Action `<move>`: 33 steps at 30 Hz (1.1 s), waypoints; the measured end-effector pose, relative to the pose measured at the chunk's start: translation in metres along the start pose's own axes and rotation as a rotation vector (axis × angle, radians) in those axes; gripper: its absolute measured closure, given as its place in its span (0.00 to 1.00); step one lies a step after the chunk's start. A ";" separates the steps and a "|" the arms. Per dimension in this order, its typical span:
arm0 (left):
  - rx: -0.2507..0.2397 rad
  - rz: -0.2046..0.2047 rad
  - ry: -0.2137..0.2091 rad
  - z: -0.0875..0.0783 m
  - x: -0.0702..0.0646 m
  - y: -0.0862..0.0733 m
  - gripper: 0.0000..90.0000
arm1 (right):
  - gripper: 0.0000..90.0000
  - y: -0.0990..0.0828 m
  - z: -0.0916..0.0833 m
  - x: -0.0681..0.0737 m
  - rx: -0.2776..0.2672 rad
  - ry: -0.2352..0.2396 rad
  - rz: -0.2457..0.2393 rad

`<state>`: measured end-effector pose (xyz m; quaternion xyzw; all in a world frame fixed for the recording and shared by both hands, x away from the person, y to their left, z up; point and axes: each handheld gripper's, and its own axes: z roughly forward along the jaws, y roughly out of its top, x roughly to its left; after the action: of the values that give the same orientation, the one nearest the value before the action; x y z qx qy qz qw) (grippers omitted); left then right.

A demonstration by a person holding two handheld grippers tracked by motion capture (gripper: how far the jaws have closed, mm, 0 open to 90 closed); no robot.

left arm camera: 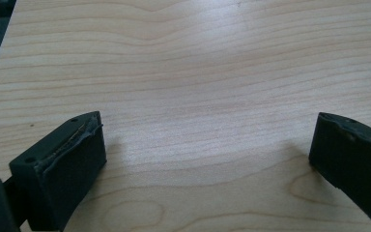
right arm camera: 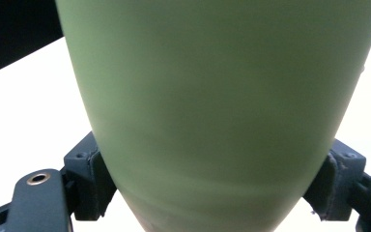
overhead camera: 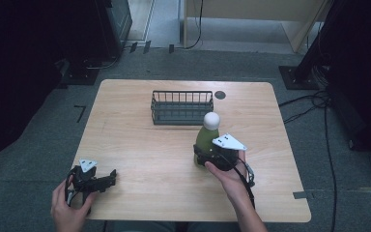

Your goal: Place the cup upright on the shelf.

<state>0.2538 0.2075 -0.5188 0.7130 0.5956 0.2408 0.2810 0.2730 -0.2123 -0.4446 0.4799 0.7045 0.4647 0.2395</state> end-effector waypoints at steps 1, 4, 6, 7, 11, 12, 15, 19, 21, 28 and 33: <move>0.000 0.000 0.000 0.000 0.000 0.000 0.00 | 0.22 0.000 0.000 0.000 0.001 0.000 0.001; 0.000 0.000 0.000 0.000 0.000 0.000 0.00 | 0.22 0.001 0.001 -0.001 0.000 -0.003 -0.001; 0.000 0.000 0.000 0.000 0.000 0.000 0.00 | 0.22 0.004 0.000 -0.002 -0.001 -0.001 0.003; 0.000 0.000 0.000 0.000 0.000 0.000 0.00 | 0.22 0.004 0.000 -0.002 -0.001 -0.001 0.003; 0.000 0.000 0.000 0.000 0.000 0.000 0.00 | 0.22 0.011 -0.001 -0.003 -0.010 -0.002 -0.003; 0.000 0.000 0.000 0.000 0.000 0.000 0.00 | 0.22 0.011 -0.001 -0.003 -0.010 -0.002 -0.003; 0.000 0.000 0.000 0.000 0.000 0.000 0.00 | 0.22 0.019 -0.001 -0.003 -0.015 -0.001 -0.008; -0.001 0.000 0.000 0.000 0.000 0.000 0.00 | 0.22 0.028 -0.002 -0.004 -0.022 -0.003 -0.016; 0.000 0.000 0.000 0.000 0.000 0.000 0.00 | 0.22 0.032 -0.001 -0.005 -0.026 -0.004 -0.015; 0.000 0.000 0.000 0.000 0.000 0.000 0.00 | 0.22 0.048 0.001 -0.007 -0.031 -0.009 -0.027; 0.000 -0.001 -0.001 0.000 0.000 0.000 0.00 | 0.22 0.057 0.003 -0.008 -0.037 -0.008 -0.026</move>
<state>0.2538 0.2075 -0.5188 0.7128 0.5956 0.2406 0.2814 0.3047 -0.2116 -0.3964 0.4678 0.7013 0.4725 0.2571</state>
